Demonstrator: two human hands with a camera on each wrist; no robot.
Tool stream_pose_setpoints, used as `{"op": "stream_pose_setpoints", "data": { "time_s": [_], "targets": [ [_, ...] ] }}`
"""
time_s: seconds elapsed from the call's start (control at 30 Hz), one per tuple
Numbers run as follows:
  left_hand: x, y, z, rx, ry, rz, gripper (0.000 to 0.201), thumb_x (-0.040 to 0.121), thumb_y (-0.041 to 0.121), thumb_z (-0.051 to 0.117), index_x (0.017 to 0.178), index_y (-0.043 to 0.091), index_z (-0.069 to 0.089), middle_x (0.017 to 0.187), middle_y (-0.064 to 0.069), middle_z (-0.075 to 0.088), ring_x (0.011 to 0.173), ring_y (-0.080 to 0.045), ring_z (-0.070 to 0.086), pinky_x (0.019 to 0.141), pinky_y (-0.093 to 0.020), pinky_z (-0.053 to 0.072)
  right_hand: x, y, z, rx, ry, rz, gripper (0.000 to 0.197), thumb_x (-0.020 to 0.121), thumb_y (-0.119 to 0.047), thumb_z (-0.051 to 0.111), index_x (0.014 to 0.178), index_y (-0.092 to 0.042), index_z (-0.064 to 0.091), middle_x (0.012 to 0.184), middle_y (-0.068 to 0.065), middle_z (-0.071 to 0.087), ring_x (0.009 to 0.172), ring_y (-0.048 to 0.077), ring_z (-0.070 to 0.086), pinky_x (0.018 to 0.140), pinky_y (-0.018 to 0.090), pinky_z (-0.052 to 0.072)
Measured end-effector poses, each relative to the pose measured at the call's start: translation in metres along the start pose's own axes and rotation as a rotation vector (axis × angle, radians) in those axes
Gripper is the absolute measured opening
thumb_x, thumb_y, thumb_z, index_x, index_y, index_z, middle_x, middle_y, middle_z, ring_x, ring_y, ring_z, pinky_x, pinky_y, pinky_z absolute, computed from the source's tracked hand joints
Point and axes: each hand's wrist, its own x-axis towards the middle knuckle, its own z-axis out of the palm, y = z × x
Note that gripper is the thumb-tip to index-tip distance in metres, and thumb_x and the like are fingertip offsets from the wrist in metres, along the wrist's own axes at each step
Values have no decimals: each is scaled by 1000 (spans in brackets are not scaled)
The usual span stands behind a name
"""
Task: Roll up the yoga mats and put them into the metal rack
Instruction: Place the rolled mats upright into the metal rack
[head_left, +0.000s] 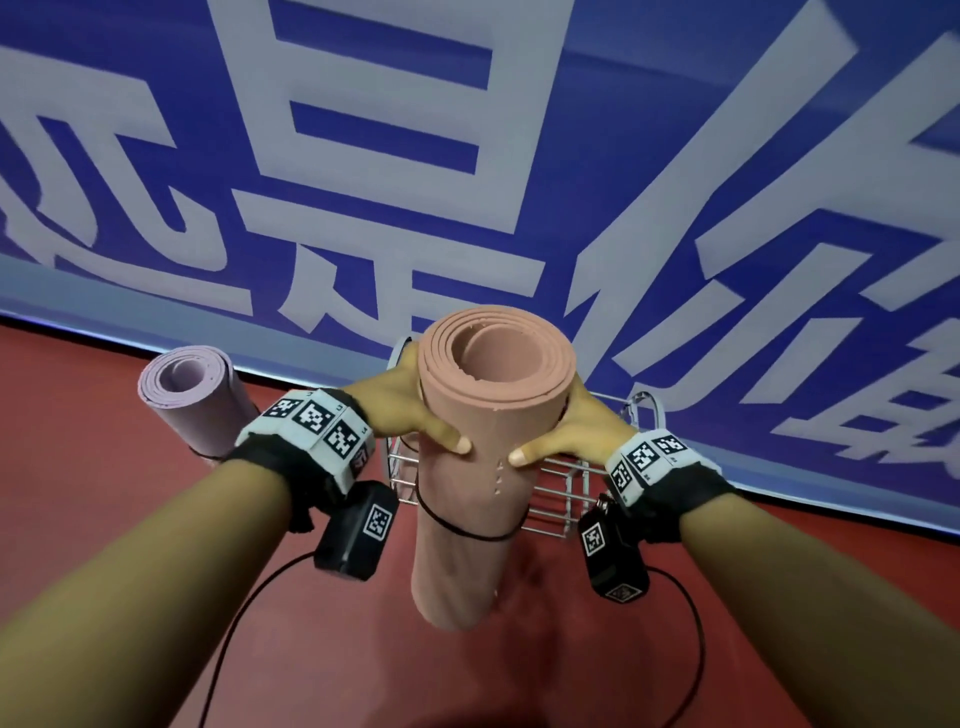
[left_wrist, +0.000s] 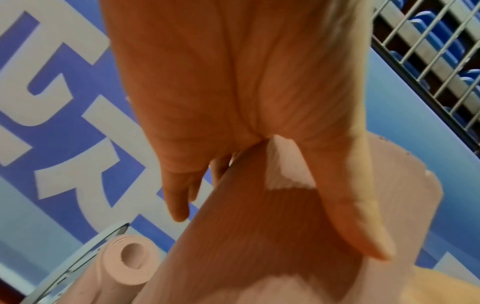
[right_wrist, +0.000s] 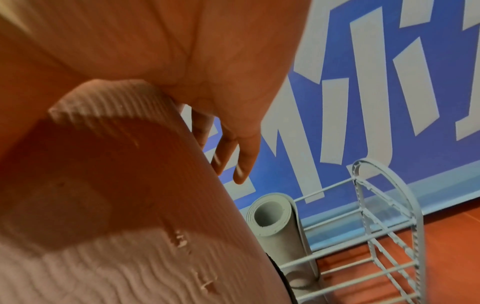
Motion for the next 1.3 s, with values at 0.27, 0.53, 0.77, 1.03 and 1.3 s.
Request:
{"op": "stream_pose_setpoints", "data": {
  "time_s": [0.27, 0.53, 0.77, 1.03, 1.3],
  "targets": [
    [24, 84, 11, -40, 151, 115, 133, 41, 34, 96, 147, 22, 17, 124, 17, 47, 121, -10, 50, 100, -32, 46, -19, -34, -97, 74, 94, -150, 131, 52, -13, 94, 151, -33, 11, 142, -5, 43, 127, 10, 43, 104, 31, 44],
    [26, 188, 10, -64, 255, 320, 132, 37, 41, 95, 147, 28, 22, 133, 4, 55, 120, -12, 56, 98, -34, 50, -36, -87, -174, 93, 199, -380, 118, 46, -28, 92, 143, -40, 26, 134, -11, 50, 128, 9, 49, 89, 19, 51],
    [49, 223, 17, -17, 242, 436, 125, 49, 28, 96, 148, 23, 21, 131, 10, 53, 119, -3, 54, 100, -30, 48, -33, -95, -212, 58, 274, -451, 131, 38, -36, 93, 150, -31, 25, 139, -8, 50, 126, 6, 51, 97, 25, 50],
    [115, 230, 14, -44, 185, 534, 107, 64, 7, 88, 149, 20, 25, 132, 11, 54, 109, 12, 56, 88, -16, 50, -3, -81, -244, 75, 338, -443, 123, 45, -25, 93, 149, -26, 28, 138, -10, 52, 125, 5, 52, 97, 25, 50],
    [162, 277, 5, -7, 178, 567, 118, 50, 39, 92, 148, 30, 26, 130, 12, 52, 104, 15, 54, 85, -15, 51, 11, -92, -296, 134, 438, -443, 110, 43, -30, 89, 140, -29, 38, 133, -8, 56, 125, 7, 53, 103, 32, 48]
  ]
}}
